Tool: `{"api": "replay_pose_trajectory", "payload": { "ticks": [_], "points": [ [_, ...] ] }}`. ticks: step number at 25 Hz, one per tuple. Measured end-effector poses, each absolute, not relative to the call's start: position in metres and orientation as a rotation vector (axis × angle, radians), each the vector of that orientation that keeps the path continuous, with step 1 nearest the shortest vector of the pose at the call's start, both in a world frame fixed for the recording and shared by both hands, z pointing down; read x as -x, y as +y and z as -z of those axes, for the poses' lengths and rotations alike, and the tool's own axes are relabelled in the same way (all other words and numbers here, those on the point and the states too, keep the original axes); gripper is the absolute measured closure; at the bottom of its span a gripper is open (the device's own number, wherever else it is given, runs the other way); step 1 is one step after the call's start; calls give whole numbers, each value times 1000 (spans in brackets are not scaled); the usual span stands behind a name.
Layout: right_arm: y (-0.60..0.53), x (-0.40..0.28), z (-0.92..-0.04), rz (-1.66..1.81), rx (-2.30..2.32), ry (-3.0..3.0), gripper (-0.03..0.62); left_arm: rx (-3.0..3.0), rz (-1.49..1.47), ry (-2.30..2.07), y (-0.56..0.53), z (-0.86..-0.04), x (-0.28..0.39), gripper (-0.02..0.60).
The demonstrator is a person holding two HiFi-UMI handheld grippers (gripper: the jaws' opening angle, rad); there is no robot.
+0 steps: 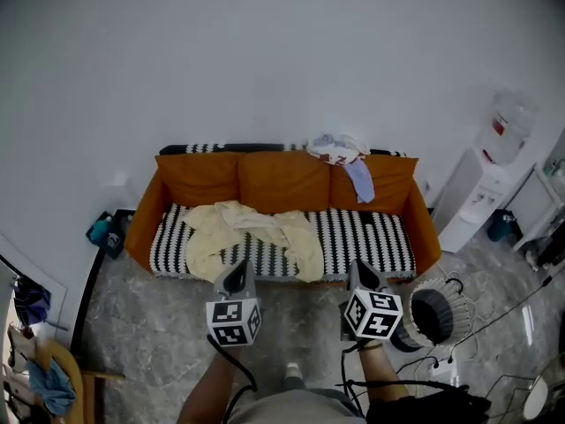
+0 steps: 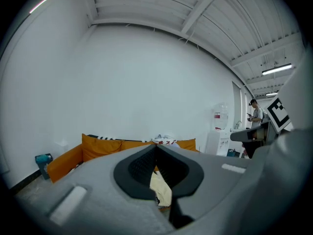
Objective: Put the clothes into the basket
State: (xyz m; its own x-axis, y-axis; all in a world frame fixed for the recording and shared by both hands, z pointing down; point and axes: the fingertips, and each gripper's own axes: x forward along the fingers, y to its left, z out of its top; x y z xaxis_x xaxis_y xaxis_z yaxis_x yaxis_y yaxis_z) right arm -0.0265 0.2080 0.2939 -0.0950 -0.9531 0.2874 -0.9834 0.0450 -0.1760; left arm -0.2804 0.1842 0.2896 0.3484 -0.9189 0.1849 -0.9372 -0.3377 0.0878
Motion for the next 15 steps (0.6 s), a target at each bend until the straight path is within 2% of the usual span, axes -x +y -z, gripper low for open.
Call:
{"api": "replay_pose_trajectory", "payload": {
  "ticks": [7,15],
  "points": [
    [149,-4,-301,-512,-2017,-2211,591,-2434,-166,-1709,128,-287,250,588],
    [111,-14,-323,-574,-1982,-2199,591,-2365,-217,-1713,96,-312,248,588]
  ]
}}
